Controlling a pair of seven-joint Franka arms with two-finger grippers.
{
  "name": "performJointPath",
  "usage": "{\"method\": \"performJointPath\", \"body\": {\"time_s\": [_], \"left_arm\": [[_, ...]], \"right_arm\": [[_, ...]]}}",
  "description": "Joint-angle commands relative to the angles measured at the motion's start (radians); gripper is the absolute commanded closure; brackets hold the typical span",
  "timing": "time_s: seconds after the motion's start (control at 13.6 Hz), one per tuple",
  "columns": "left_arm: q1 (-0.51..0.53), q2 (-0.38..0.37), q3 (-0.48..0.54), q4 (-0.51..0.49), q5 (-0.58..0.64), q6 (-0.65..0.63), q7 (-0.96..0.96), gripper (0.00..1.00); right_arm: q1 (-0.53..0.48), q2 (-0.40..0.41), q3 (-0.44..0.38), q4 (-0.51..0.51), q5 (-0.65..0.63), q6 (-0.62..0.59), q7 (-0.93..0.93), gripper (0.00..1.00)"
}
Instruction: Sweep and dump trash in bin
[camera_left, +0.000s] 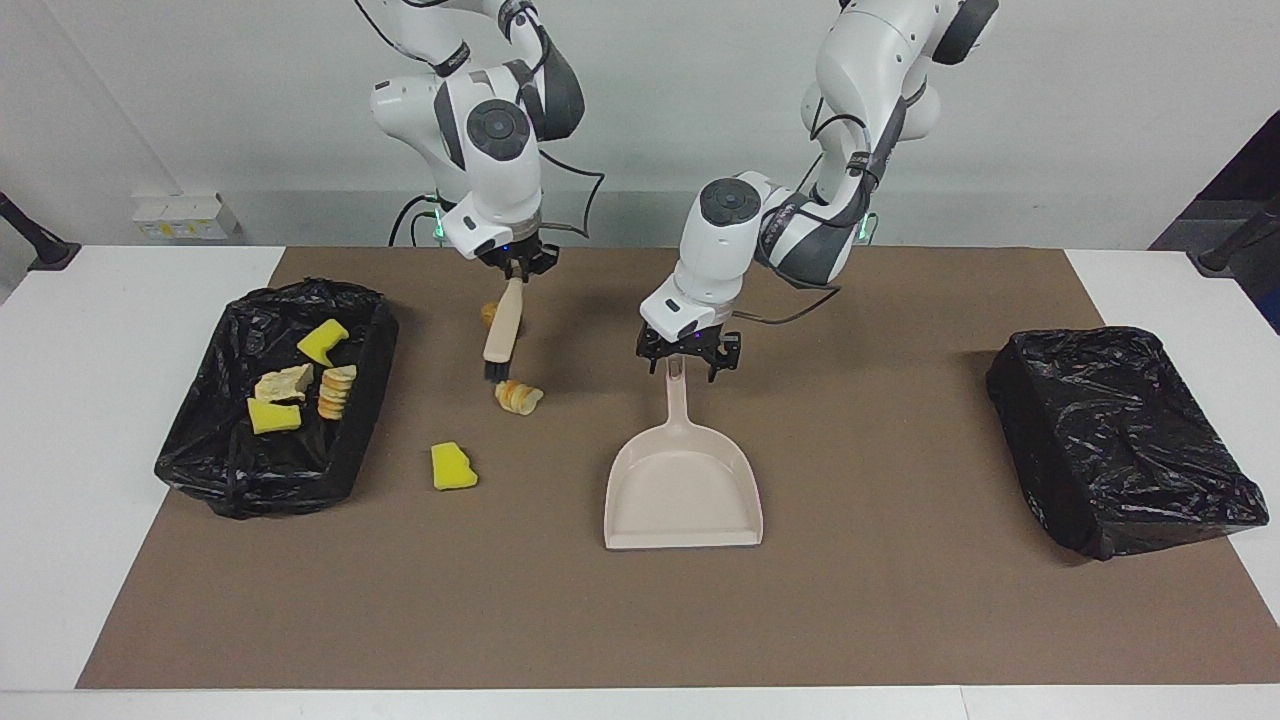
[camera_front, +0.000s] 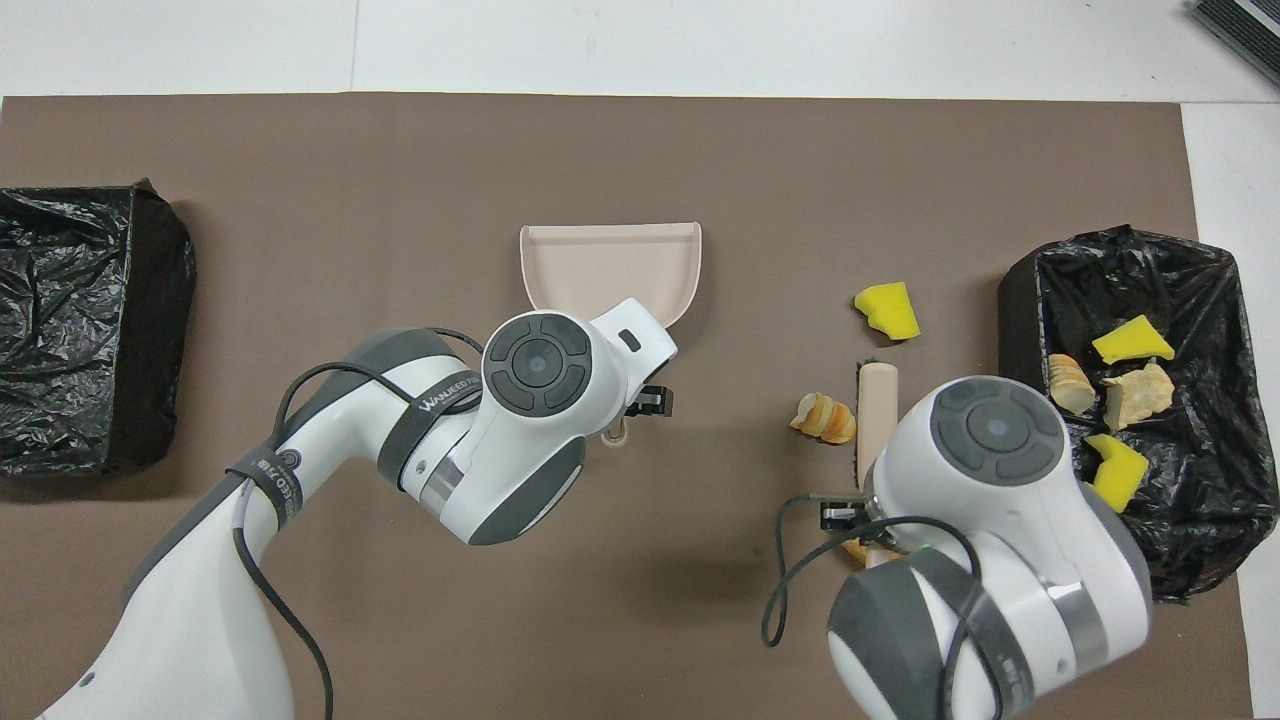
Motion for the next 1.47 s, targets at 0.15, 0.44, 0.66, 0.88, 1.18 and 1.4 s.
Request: {"method": "performJointPath", "body": {"time_s": [0.15,0.44,0.66,0.88,1.18,1.4], "left_arm": [[-0.013,0.097,-0.002,0.082,0.128,0.017,-0.119,0.08],[-0.013,0.093,0.000,0.089,0.143,0.010,-0.120,0.71],[-0.017,0.085,-0.002,0.075,0.157,-0.008,-0.119,0.93],[-0.004,0.055,-0.008,0.078,0.157,-0.054,-0.099,1.00],[0.016,-0.048,-0.009,0.069,0.151,-0.239,0.290,1.00],[0.057,-0.104,-0.011,0.055,0.148,-0.332,0.566,1.00]], "right_arm": [[-0.077,0.149,0.014,0.219,-0.186,-0.097,-0.126,1.00],[-0.125,0.196,0.016,0.284,-0.296,-0.095,-0.224,1.00],[-0.142,0.237,0.014,0.347,-0.332,-0.095,-0.293,1.00],[-0.145,0.275,0.017,0.381,-0.404,-0.095,-0.301,1.00],[-0.145,0.390,0.016,0.486,-0.473,-0.081,-0.301,1.00],[-0.143,0.478,0.016,0.551,-0.548,-0.060,-0.301,1.00]]}}
